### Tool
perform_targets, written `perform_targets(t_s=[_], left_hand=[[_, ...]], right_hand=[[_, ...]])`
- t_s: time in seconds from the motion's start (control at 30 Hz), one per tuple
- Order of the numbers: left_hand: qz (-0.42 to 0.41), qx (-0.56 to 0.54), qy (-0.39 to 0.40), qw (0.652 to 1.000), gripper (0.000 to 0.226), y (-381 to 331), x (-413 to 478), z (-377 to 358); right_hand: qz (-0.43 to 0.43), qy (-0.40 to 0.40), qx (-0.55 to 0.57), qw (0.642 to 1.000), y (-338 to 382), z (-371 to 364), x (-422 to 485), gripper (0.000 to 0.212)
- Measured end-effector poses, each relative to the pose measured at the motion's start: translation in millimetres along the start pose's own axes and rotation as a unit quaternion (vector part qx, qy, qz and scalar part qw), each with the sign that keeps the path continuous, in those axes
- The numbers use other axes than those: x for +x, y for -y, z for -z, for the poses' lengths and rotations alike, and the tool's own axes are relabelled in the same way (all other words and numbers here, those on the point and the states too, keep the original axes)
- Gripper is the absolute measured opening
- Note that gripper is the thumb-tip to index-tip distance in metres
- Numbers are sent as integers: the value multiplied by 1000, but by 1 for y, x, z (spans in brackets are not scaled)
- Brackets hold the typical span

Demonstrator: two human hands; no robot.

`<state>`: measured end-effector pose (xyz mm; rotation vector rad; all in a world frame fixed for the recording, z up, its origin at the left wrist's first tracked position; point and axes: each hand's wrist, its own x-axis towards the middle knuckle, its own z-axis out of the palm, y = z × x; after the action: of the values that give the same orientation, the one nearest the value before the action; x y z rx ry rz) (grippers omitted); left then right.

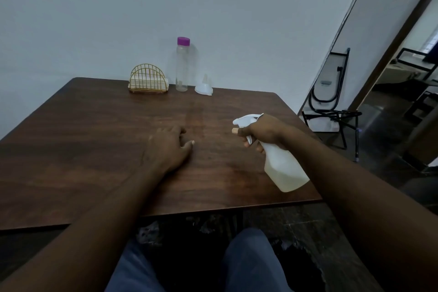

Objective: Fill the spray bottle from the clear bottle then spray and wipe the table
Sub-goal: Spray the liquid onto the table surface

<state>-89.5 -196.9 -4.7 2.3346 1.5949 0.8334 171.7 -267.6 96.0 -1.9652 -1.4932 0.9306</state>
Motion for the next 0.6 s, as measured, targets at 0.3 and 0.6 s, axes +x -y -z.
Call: perform_targets(t_s=[0.3, 0.6], left_hand=[[1, 36, 8, 999, 52, 0, 2, -2], [-3, 36, 5, 999, 51, 2, 4, -3]], right_hand=[[-79, 25, -91, 992, -7, -5, 4, 48], [-67, -37, -22, 997, -8, 28, 3, 64]])
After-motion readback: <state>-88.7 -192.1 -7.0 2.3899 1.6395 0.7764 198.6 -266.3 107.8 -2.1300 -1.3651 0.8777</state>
